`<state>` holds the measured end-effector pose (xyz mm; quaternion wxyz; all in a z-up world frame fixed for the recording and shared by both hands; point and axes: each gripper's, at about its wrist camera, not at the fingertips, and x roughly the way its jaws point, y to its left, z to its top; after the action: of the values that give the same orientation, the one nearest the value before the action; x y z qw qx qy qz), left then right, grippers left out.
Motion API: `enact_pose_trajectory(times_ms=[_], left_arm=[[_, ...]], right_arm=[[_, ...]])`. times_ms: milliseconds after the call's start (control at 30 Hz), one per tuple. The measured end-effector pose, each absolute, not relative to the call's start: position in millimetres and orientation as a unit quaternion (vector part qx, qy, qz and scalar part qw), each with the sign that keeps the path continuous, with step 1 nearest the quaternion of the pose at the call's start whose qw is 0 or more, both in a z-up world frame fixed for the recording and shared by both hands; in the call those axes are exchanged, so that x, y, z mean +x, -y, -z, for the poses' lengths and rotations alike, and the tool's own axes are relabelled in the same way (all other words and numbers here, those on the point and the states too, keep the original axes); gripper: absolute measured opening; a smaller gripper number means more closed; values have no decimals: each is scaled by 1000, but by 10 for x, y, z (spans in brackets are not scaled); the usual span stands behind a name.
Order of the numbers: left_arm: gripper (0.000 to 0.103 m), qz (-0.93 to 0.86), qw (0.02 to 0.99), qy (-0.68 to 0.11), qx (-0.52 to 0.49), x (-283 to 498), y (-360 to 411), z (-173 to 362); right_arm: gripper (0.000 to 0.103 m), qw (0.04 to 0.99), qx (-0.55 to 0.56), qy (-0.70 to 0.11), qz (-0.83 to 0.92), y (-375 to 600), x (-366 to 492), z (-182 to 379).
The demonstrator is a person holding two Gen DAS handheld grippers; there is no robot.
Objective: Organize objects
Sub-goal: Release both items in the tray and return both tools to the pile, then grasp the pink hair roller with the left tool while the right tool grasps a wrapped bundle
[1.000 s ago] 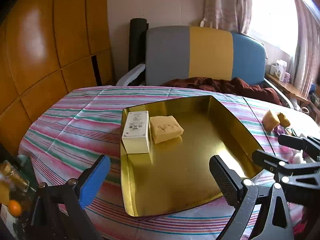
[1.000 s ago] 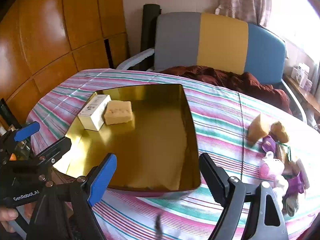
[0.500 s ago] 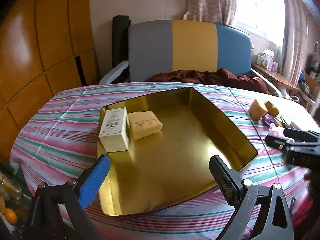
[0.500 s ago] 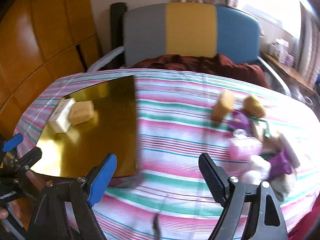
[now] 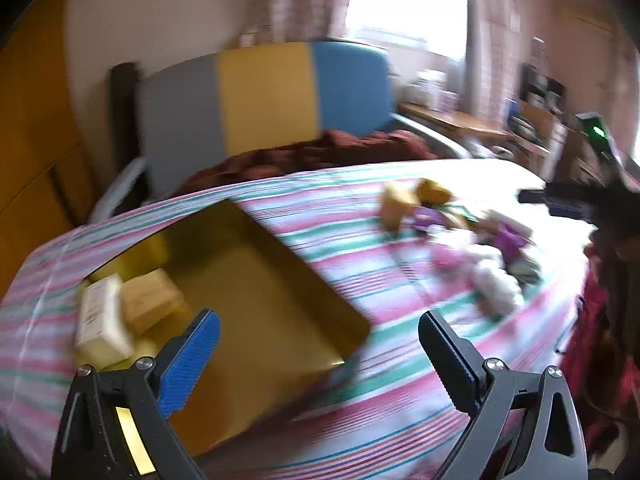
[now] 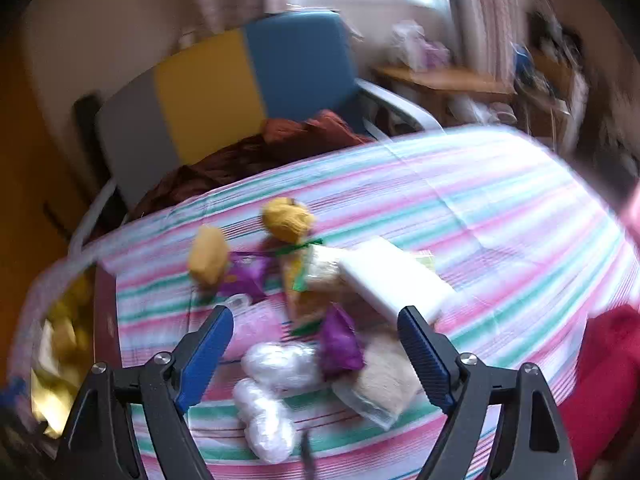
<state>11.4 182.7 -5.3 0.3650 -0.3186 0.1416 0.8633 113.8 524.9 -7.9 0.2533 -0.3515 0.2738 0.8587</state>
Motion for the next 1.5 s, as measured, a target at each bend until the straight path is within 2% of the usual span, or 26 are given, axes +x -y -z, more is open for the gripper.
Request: enact_pose_trajectory(times_ms=[133, 333, 500, 567, 633, 800, 1033, 1167, 1200, 1267, 1300, 1400, 1500], left_arm=[[100, -834, 417, -164, -321, 207, -2254, 109], [98, -813, 439, -161, -349, 59, -2752, 209], [87, -794, 440, -162, -388, -214, -3184, 381], [80, -787, 441, -172, -396, -278, -3318, 441], [78, -780, 445, -181, -401, -329, -3453, 481], [80, -751, 456, -163, -449, -457, -3805, 546], [96, -728, 421, -117, -528, -594, -4234, 671], [95, -730, 387, -118, -551, -668, -4408, 847], [93, -727, 383, -117, -559, -680, -4422, 905], [76, -723, 395, -113, -556, -656, -4401, 945], [70, -725, 411, -117, -540, -614, -4377, 916], [70, -735, 416, -134, -519, -569, -4263, 867], [70, -737, 410, -119, -524, -631, -4038, 875]], right_arm=[[86, 246, -331, -336, -847, -5444, 1248, 165], [86, 229, -319, -358, -847, -5498, 1246, 200], [86, 223, -319, -360, -848, -5490, 1230, 219], [86, 221, -320, -362, -847, -5503, 1216, 238], [86, 216, -322, -365, -847, -5507, 1207, 249], [86, 208, -326, -369, -845, -5511, 1183, 266], [86, 196, -315, -390, -843, -5552, 1221, 275], [86, 188, -308, -403, -841, -5579, 1246, 284], [86, 187, -307, -405, -840, -5584, 1249, 285], [86, 185, -307, -409, -839, -5592, 1248, 291], [86, 183, -308, -409, -839, -5593, 1243, 294], [86, 180, -314, -406, -839, -5577, 1218, 299], [86, 180, -317, -401, -840, -5568, 1204, 299]])
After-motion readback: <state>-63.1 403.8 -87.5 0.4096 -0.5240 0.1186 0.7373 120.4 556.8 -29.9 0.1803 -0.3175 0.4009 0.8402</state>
